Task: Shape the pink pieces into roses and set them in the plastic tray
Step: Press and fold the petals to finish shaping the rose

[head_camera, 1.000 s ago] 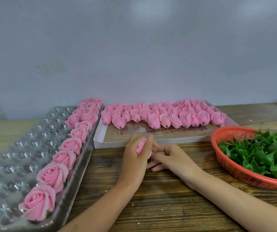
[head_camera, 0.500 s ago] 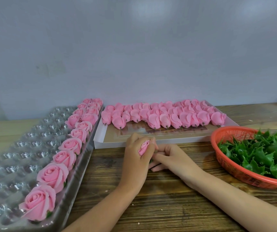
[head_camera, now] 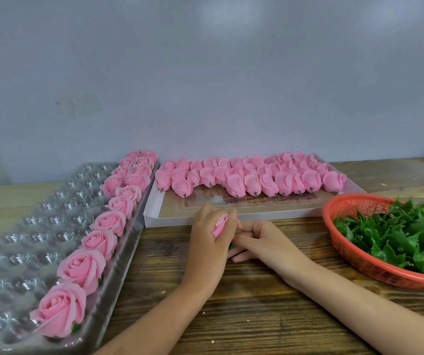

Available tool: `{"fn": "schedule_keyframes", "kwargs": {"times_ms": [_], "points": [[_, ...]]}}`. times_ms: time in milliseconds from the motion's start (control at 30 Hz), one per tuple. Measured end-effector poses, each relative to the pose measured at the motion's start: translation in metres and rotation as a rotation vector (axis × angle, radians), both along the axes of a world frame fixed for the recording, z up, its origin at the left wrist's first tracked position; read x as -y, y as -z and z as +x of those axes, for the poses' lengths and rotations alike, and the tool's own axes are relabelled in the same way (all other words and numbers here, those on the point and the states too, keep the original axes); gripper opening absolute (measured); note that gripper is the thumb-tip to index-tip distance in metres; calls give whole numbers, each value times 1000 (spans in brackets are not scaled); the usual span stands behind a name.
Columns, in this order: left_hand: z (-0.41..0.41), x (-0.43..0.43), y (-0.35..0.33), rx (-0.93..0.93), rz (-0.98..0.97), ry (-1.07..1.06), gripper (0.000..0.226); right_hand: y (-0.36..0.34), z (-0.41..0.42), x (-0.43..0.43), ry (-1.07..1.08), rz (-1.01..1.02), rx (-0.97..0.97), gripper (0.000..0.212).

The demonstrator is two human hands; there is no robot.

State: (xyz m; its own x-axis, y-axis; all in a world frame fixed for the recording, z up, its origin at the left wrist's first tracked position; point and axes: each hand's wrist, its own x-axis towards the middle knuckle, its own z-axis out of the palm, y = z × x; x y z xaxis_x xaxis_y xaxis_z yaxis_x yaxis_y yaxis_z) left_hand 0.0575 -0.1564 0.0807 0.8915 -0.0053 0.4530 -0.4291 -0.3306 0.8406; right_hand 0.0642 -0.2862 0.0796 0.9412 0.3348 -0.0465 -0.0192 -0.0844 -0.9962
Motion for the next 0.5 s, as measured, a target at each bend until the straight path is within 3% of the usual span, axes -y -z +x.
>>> {"fn": "schedule_keyframes", "kwargs": {"times_ms": [500], "points": [[1,-1,-2,-58,-164,-2,27,3,3,3,50,116,-48,18]]}}
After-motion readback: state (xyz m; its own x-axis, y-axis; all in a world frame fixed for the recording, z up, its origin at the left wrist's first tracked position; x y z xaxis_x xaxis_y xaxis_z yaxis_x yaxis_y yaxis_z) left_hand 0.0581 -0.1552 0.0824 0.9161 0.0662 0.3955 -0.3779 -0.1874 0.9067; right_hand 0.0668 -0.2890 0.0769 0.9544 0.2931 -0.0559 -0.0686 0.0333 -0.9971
